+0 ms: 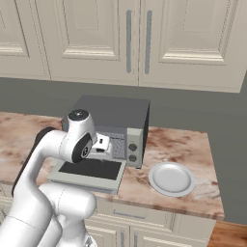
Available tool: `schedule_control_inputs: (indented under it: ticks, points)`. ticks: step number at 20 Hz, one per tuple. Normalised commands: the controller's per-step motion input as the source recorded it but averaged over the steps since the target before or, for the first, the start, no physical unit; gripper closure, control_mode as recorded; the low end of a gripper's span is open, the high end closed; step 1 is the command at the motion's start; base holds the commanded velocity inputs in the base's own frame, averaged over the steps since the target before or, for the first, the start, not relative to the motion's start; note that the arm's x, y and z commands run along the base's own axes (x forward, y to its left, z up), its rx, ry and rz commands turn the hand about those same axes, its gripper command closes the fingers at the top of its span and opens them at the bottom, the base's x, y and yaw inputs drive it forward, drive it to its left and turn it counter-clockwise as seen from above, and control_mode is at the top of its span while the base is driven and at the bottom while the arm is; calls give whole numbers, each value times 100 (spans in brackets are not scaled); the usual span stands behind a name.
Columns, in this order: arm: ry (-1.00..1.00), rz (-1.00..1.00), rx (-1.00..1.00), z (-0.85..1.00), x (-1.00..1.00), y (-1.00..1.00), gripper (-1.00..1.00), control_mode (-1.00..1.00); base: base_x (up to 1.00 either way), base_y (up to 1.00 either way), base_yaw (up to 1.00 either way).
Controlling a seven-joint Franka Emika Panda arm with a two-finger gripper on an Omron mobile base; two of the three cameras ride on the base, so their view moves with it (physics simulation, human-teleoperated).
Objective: Pull the toaster oven rack outwards. Pick up the baguette from the plate and place it on the toaster oven rack. Close the toaster oven door fully and set the temperature to the lowest setting.
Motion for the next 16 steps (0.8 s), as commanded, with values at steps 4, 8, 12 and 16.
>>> schedule_control_inputs:
  ticks: [4, 8, 12, 16]
  points:
    - [0, 0, 1, -19, 35, 0, -100, -100, 0, 0, 0]
    - [0, 0, 2, -30, 37, 0, -100, -100, 0, 0, 0]
    - [0, 0, 4, -25, 38, 0, -100, -100, 0, 0, 0]
    - [0, 0, 1, -21, 35, 0, -100, -100, 0, 0, 0]
